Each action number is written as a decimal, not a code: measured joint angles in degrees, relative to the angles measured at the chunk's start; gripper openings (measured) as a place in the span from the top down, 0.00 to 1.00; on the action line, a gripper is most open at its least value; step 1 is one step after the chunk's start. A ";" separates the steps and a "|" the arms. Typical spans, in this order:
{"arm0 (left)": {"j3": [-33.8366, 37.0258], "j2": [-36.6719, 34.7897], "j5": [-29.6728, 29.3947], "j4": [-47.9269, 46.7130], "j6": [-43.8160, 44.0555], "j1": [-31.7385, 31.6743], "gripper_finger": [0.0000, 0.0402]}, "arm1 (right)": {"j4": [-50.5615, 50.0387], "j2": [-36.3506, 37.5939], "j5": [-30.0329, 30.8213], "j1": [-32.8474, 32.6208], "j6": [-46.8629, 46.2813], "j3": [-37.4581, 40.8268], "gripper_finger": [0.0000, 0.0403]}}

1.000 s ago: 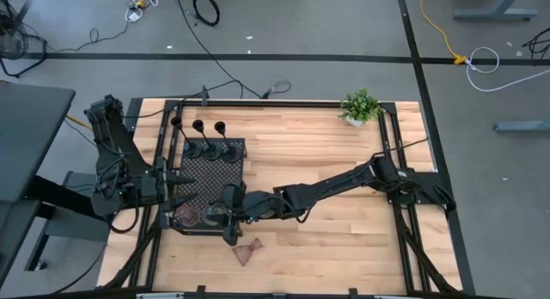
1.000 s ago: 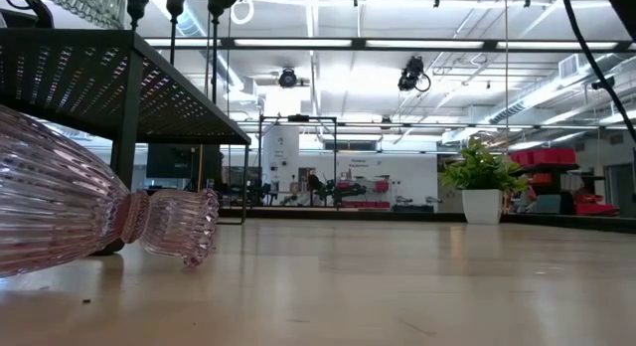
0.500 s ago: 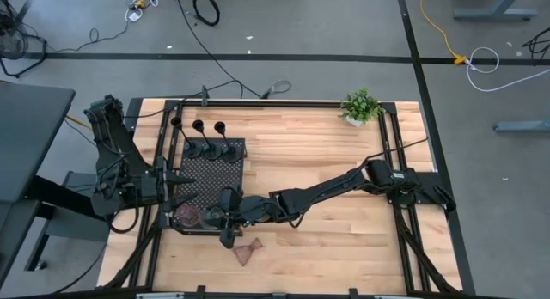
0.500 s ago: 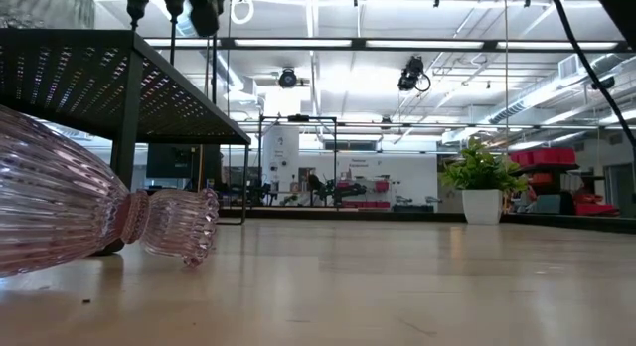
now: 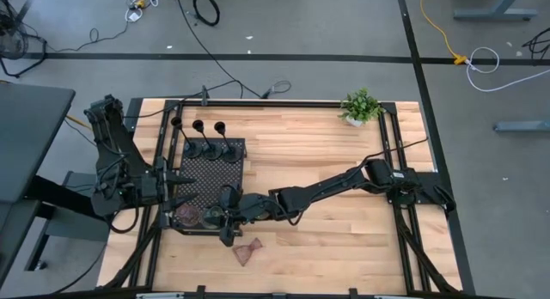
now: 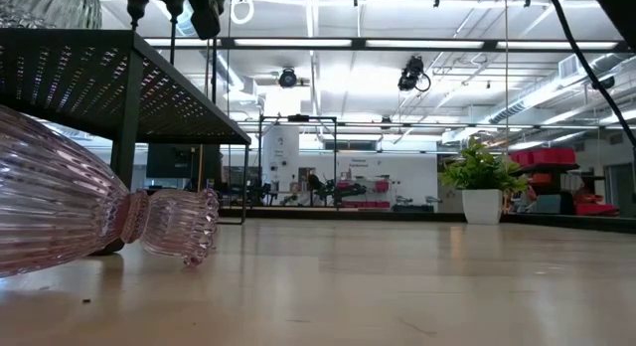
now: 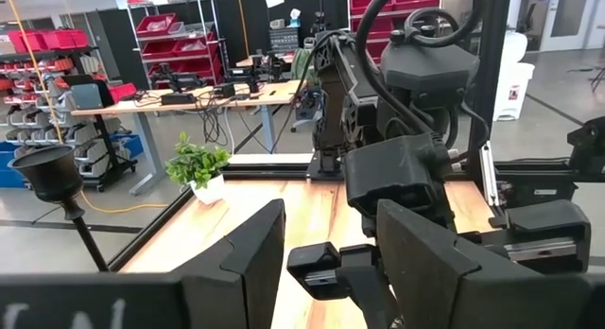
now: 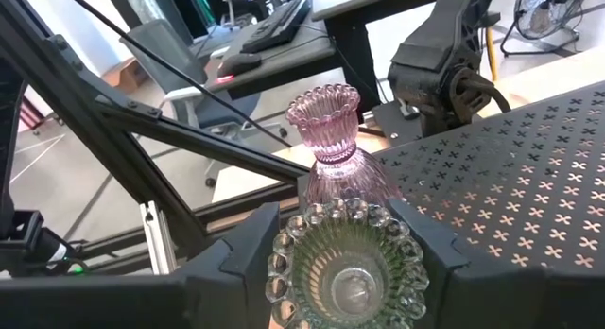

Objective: Pick & Place candle stick holders
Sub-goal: Put the green glass candle holder on the shelf aligned with the pink glass candle holder

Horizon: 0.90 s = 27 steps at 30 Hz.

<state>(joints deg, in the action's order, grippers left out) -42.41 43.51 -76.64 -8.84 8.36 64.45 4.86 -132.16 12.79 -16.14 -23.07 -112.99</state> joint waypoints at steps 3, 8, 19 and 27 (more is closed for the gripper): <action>0.00 0.00 0.00 0.00 0.00 0.00 0.57 | 0.00 0.00 -0.32 0.09 -0.02 0.00 0.62; 0.00 0.00 0.00 0.00 0.00 0.02 0.57 | 0.14 -0.01 -0.30 0.22 -0.17 0.07 0.56; 0.00 0.00 0.00 0.00 -0.01 0.00 0.57 | 4.68 -0.17 -0.36 0.35 1.32 0.17 0.57; 0.00 0.00 0.00 0.00 -0.01 0.00 0.57 | 5.45 -0.15 -0.87 0.70 1.47 0.17 0.55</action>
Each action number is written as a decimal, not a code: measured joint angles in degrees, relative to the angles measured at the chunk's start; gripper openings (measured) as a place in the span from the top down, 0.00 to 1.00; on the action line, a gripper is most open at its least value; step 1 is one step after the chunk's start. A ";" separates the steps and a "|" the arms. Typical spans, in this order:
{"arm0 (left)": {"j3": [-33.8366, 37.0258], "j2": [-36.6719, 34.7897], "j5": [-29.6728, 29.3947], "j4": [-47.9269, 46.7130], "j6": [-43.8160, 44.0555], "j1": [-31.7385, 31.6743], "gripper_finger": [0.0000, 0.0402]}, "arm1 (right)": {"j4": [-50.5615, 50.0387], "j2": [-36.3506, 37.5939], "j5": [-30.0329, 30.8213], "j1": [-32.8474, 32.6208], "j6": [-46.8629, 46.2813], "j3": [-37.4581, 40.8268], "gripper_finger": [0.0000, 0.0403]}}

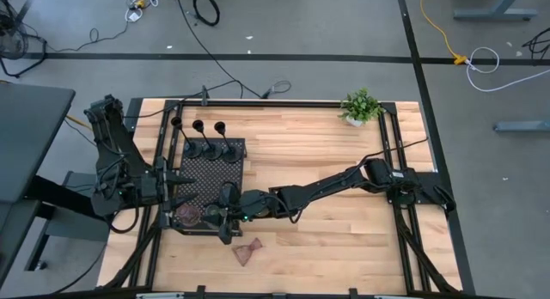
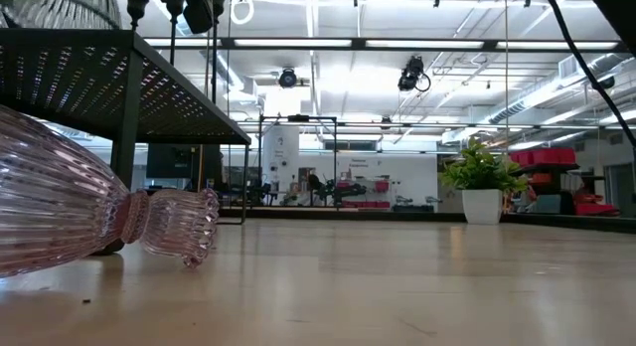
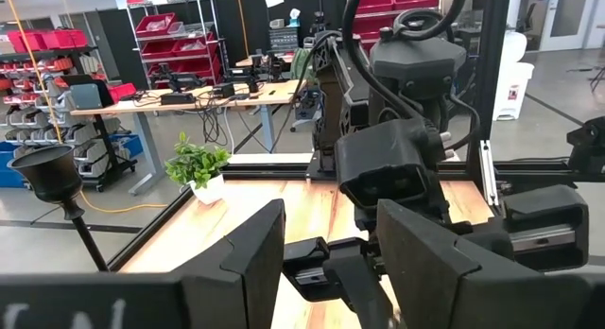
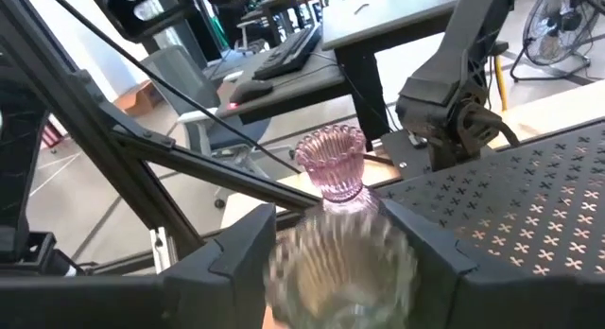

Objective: Pick & Place candle stick holders
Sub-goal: Put the green glass candle holder on the shelf aligned with the pink glass candle holder

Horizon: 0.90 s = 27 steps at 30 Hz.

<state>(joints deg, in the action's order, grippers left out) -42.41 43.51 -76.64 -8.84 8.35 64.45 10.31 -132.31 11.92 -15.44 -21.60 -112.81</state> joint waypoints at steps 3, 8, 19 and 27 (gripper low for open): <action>0.00 0.00 0.00 0.00 0.01 0.01 0.57 | 0.01 0.00 0.08 0.00 -0.09 0.00 0.55; 0.00 0.00 0.00 0.00 0.00 0.00 0.57 | 0.18 0.09 0.07 0.09 -0.16 0.00 0.54; 0.00 0.00 0.00 0.00 0.01 0.02 0.57 | 3.16 0.11 -1.14 1.59 0.83 -0.01 0.54; 0.00 0.00 0.00 0.02 0.06 0.00 0.57 | -2.21 3.24 -1.79 0.38 5.21 -0.02 0.54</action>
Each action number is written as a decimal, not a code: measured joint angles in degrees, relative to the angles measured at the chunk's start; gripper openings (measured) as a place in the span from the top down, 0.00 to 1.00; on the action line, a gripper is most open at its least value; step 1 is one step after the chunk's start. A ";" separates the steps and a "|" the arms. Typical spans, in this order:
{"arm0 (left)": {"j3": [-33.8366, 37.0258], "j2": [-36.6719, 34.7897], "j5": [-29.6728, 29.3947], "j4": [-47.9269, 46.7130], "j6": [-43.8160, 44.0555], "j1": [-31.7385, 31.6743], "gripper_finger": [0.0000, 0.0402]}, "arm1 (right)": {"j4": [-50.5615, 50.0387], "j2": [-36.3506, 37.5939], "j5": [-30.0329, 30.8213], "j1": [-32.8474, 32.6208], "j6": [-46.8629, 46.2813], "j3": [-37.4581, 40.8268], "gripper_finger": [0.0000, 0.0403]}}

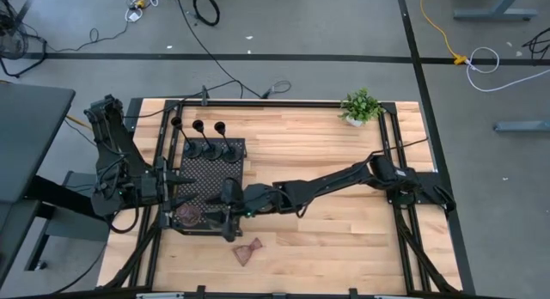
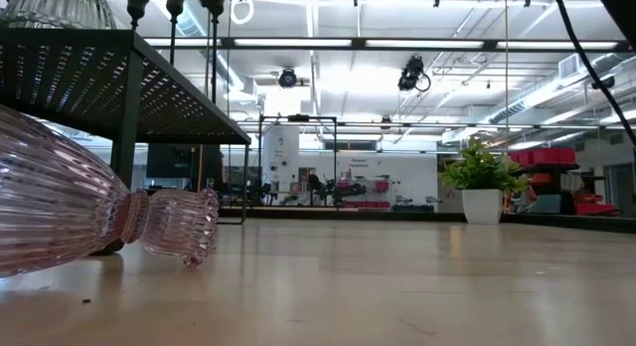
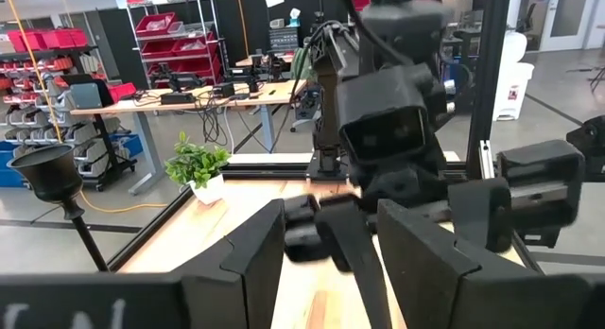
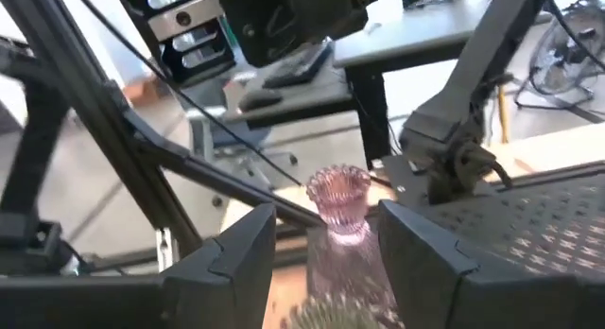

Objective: Pick & Place candle stick holders
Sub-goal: Put the green glass candle holder on the shelf aligned with the pink glass candle holder

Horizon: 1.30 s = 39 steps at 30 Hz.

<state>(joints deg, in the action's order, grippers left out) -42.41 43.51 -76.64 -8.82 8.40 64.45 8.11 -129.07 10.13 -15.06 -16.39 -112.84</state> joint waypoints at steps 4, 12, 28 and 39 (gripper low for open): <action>0.00 0.00 0.00 0.00 0.33 0.00 0.57 | -7.80 2.95 4.54 -1.64 1.58 -0.04 0.54; 0.00 -0.01 0.68 -0.03 0.42 0.00 0.57 | -17.96 5.63 11.12 -6.46 -1.23 -0.09 0.54; 0.00 -0.02 1.51 0.00 0.44 0.01 0.57 | -4.31 5.38 11.63 -6.83 -6.98 11.96 0.62; 0.00 -0.02 1.51 0.02 0.41 0.02 0.57 | -1.38 4.61 11.60 -6.11 -7.23 12.79 0.62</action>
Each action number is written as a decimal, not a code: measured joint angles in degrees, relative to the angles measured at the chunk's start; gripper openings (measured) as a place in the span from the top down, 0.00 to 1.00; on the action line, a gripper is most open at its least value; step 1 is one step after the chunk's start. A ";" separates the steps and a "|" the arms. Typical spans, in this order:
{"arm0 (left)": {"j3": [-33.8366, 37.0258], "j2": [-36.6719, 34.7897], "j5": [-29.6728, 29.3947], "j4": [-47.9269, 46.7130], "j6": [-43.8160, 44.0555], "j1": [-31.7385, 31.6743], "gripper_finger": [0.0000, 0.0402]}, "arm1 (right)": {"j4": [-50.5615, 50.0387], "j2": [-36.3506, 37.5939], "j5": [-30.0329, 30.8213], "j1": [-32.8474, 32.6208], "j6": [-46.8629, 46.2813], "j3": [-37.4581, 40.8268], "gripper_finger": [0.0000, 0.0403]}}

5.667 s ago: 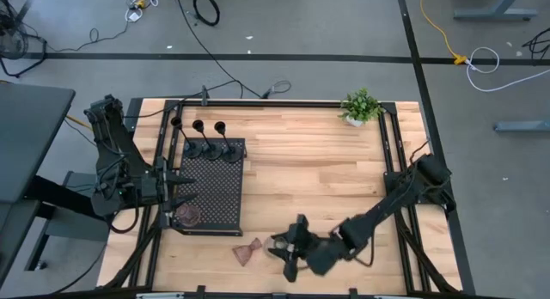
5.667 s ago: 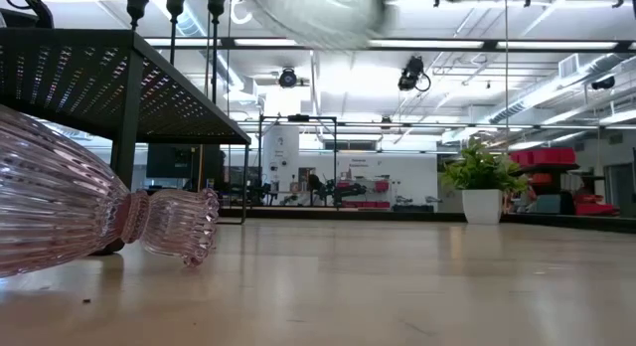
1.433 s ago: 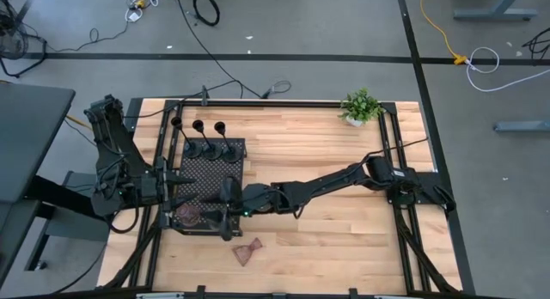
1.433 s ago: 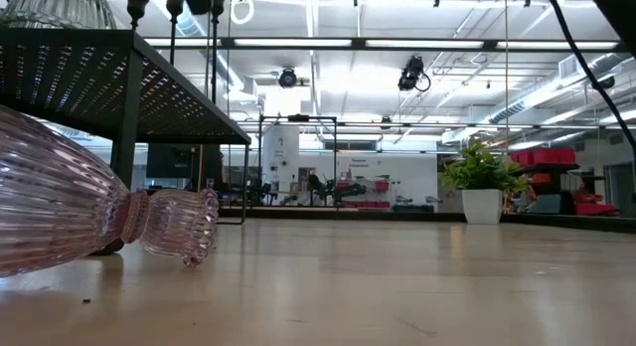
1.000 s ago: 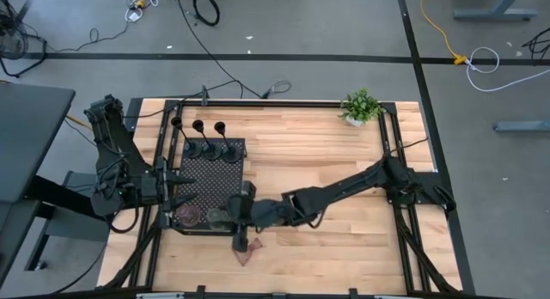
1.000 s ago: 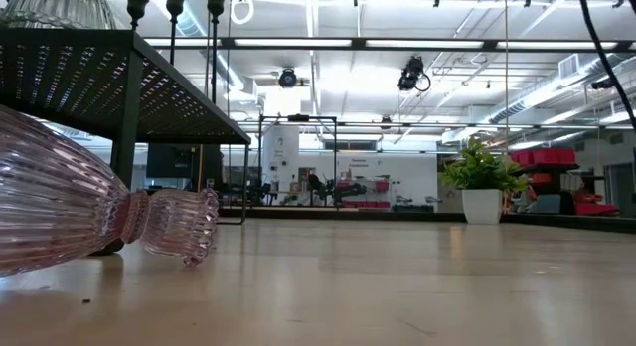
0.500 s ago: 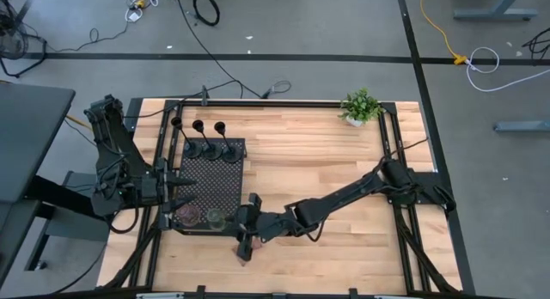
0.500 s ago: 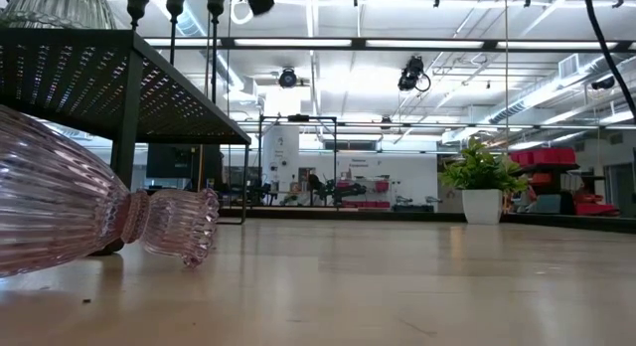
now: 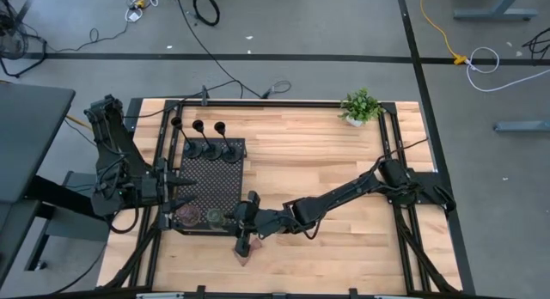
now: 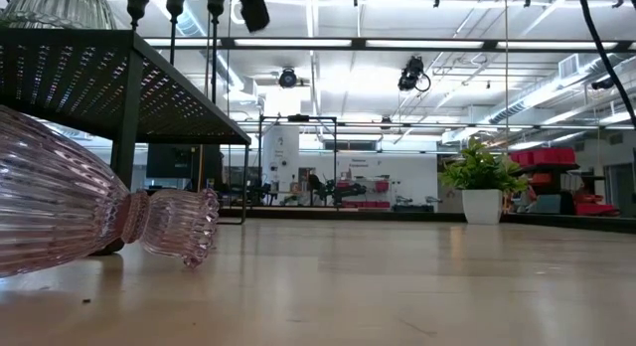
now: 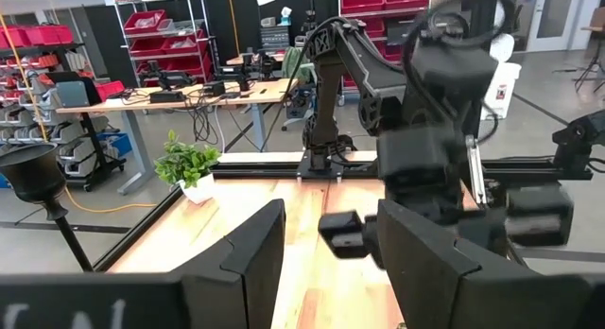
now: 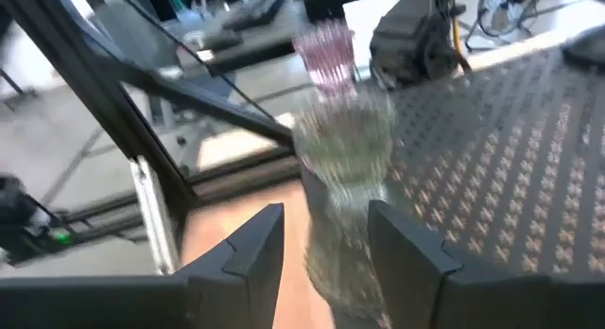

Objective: Pick & Place candle stick holders
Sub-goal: Put the green glass candle holder on the shelf aligned with the pink glass candle holder

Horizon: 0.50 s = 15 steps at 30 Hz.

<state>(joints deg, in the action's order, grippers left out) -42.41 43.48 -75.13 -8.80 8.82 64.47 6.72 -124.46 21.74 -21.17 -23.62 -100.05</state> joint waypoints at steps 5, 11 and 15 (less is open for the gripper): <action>0.00 0.02 0.00 -0.04 0.00 -0.02 0.57 | 1.20 -0.82 -0.39 0.47 -0.05 0.02 0.62; 0.00 0.00 0.00 -0.02 -0.02 -0.01 0.57 | 4.07 -2.11 -2.68 1.34 -1.14 0.09 0.62; 0.00 0.00 0.00 -0.02 -0.02 -0.01 0.57 | 6.25 -2.98 -3.92 2.05 -0.98 0.07 0.62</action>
<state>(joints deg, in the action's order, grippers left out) -42.41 43.48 -75.13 -8.82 8.80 64.46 12.98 -127.44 17.82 -19.12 -24.60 -99.98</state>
